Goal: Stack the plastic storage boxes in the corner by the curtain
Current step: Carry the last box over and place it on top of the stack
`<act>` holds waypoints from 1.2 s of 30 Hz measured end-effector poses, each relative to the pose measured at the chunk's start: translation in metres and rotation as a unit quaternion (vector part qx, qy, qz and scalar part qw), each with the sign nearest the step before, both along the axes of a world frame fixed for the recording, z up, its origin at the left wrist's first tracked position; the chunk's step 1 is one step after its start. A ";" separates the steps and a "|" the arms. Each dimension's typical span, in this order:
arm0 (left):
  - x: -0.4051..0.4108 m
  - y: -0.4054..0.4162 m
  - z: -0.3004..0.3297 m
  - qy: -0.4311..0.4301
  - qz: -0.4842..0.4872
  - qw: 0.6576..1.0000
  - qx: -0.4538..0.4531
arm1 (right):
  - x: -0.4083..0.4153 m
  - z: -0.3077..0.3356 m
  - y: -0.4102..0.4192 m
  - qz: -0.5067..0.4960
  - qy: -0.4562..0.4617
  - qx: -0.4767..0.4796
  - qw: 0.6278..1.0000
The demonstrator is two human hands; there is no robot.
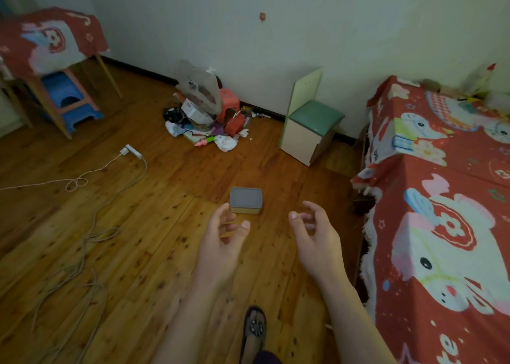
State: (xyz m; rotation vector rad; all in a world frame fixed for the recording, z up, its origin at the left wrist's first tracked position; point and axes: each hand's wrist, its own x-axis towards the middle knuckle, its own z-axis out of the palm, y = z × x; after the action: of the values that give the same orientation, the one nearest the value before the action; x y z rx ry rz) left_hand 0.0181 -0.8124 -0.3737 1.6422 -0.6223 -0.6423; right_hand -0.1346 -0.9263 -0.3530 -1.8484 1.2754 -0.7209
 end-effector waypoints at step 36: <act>0.245 -0.375 -0.138 -0.013 -0.016 0.990 0.143 | 0.214 -0.147 -0.382 -0.065 0.120 0.125 0.983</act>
State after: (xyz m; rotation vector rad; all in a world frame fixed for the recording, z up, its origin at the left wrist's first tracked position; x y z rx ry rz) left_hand 0.2635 -1.1876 -0.5119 1.9116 -0.5973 -0.7629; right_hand 0.0792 -1.3088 -0.5001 -1.6933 1.5753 -0.3888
